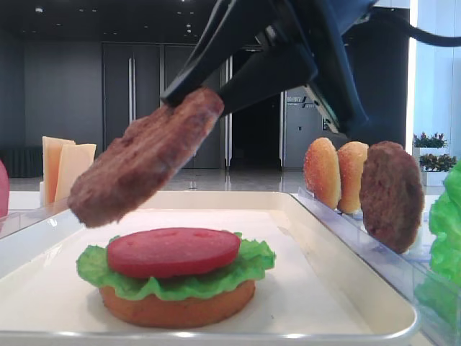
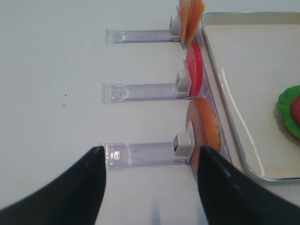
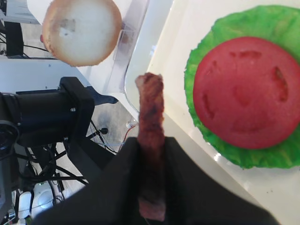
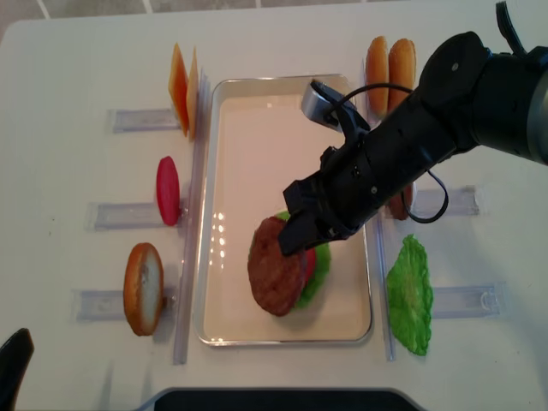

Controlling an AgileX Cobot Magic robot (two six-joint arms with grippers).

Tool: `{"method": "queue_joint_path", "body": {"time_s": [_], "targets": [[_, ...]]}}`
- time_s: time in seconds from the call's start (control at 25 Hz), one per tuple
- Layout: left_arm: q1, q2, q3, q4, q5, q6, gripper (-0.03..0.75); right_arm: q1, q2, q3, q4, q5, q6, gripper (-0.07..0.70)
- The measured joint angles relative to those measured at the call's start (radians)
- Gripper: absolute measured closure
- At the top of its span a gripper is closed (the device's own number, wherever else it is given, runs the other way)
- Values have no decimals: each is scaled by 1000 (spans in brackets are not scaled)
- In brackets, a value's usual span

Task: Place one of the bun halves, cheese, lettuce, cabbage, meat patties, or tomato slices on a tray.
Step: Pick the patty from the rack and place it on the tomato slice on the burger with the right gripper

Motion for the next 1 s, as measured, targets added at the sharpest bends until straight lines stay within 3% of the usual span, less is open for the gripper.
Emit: {"method": "queue_joint_path", "body": {"time_s": [0.28, 0.56, 1.0], "targets": [[0, 0, 0, 0, 0, 0, 244, -2, 0, 23, 5, 27, -28, 497], [0, 0, 0, 0, 0, 0, 244, -55, 0, 24, 1, 99, -53, 497], [0, 0, 0, 0, 0, 0, 244, -58, 0, 24, 0, 97, -66, 497]]}}
